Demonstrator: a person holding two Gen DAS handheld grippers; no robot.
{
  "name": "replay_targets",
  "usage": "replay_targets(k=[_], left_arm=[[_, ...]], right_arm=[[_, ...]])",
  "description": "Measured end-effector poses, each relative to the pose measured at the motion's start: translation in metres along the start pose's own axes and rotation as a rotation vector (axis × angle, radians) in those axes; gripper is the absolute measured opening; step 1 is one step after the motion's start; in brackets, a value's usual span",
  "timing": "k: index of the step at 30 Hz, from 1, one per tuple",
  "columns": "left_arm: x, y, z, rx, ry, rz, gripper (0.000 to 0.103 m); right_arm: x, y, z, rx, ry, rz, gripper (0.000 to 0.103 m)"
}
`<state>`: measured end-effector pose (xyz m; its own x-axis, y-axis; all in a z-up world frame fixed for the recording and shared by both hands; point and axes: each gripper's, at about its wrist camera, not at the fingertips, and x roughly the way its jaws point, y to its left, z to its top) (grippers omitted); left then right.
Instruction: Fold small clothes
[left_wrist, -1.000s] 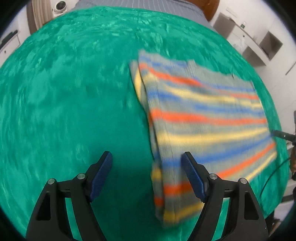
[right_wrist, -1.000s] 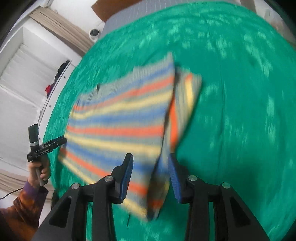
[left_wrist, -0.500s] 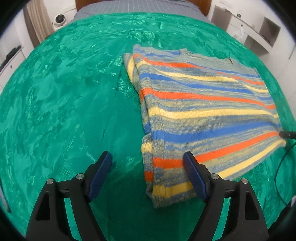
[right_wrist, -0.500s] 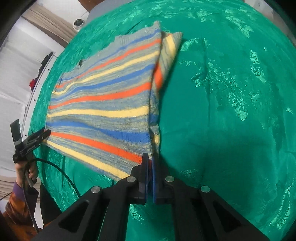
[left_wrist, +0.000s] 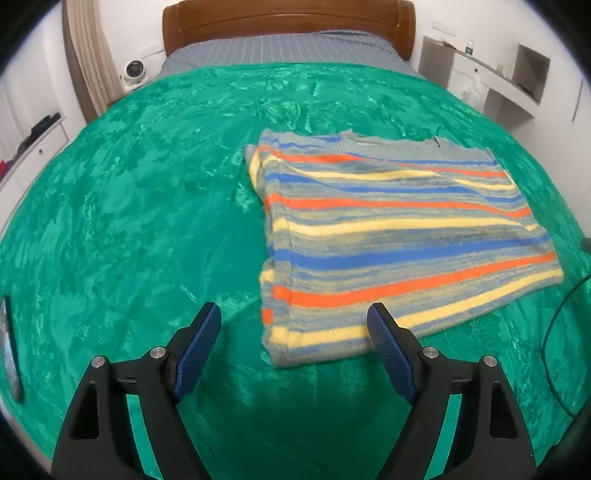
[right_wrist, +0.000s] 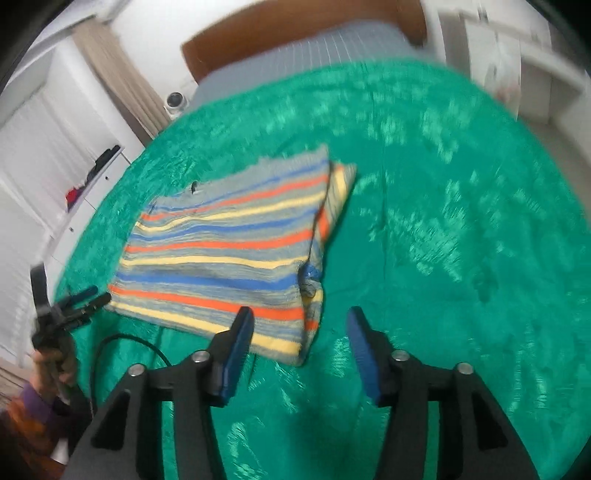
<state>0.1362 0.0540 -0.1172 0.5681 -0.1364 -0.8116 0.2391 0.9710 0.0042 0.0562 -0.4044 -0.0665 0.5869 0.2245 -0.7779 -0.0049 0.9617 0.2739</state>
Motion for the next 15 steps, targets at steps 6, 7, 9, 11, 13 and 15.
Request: replay_targets(k=[6, 7, 9, 11, 13, 15], left_arm=[[-0.006, -0.001, -0.017, 0.014, -0.004, 0.026, 0.083], [-0.006, 0.000, -0.019, 0.009, -0.005, 0.035, 0.083], [-0.005, 0.003, -0.023, -0.011, -0.011, 0.048, 0.084], [-0.004, 0.007, -0.029, -0.049, -0.043, 0.068, 0.086], [-0.002, 0.013, -0.036, -0.089, -0.073, 0.074, 0.090], [0.005, 0.018, -0.046, -0.117, -0.094, 0.086, 0.093]], right_arm=[[-0.041, 0.042, -0.040, -0.296, -0.228, -0.254, 0.071], [-0.046, 0.044, -0.045, -0.305, -0.255, -0.274, 0.078], [-0.048, 0.042, -0.053, -0.302, -0.274, -0.308, 0.086], [-0.042, 0.035, -0.061, -0.278, -0.273, -0.338, 0.086], [-0.035, 0.025, -0.070, -0.232, -0.275, -0.353, 0.086], [-0.025, 0.012, -0.079, -0.179, -0.289, -0.367, 0.086]])
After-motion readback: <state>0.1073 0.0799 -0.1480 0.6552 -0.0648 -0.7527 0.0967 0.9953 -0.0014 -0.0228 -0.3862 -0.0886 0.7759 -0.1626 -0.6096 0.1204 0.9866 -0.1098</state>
